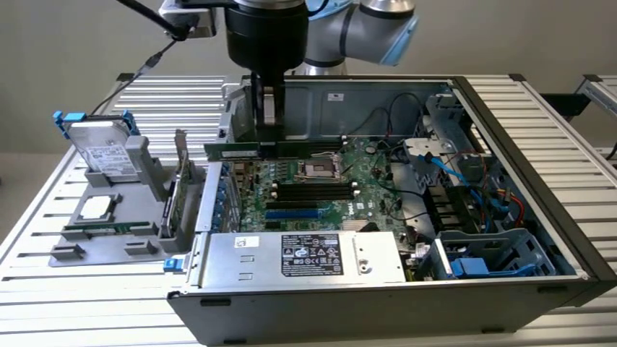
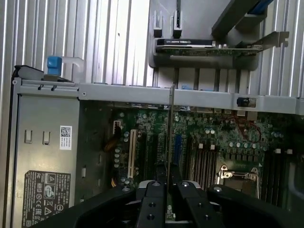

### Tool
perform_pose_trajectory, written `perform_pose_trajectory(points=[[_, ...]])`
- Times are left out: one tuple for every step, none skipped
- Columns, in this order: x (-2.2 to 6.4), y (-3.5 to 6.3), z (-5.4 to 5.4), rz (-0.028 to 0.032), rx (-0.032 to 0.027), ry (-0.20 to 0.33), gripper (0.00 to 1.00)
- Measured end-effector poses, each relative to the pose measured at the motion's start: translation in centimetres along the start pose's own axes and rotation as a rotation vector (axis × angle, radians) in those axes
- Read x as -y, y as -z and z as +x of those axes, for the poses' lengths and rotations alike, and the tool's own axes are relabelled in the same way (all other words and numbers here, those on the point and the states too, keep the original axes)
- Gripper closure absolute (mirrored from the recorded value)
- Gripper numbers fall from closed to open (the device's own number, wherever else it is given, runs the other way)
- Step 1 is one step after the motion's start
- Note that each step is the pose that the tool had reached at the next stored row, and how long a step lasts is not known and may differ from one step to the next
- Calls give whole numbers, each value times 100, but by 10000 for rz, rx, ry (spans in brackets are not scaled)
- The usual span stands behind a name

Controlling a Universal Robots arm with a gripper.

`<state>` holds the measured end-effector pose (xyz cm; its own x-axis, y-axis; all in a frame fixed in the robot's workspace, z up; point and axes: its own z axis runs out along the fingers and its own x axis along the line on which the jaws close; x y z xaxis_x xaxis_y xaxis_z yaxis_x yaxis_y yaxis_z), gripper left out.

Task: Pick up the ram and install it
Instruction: 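Pick up the ram and move it above insertion slot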

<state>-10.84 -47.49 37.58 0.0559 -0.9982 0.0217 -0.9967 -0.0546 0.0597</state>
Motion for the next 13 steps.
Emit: perform_pose_trajectory(points=[[39,3,-5,0,0,1,86],[80,6,-11,0,0,1,86],[117,8,-16,1,1,0,86],[174,12,-24,0,0,0,86],[211,14,-31,0,0,1,86],[249,17,-43,0,0,1,86],[282,19,-58,1,0,0,86],[316,19,-74,1,0,0,86],[350,15,-92,0,0,0,86],[386,4,-111,0,1,1,86],[419,-9,-129,0,-1,1,86],[457,-25,-150,1,1,1,86],[495,-42,-172,1,2,1,86]])
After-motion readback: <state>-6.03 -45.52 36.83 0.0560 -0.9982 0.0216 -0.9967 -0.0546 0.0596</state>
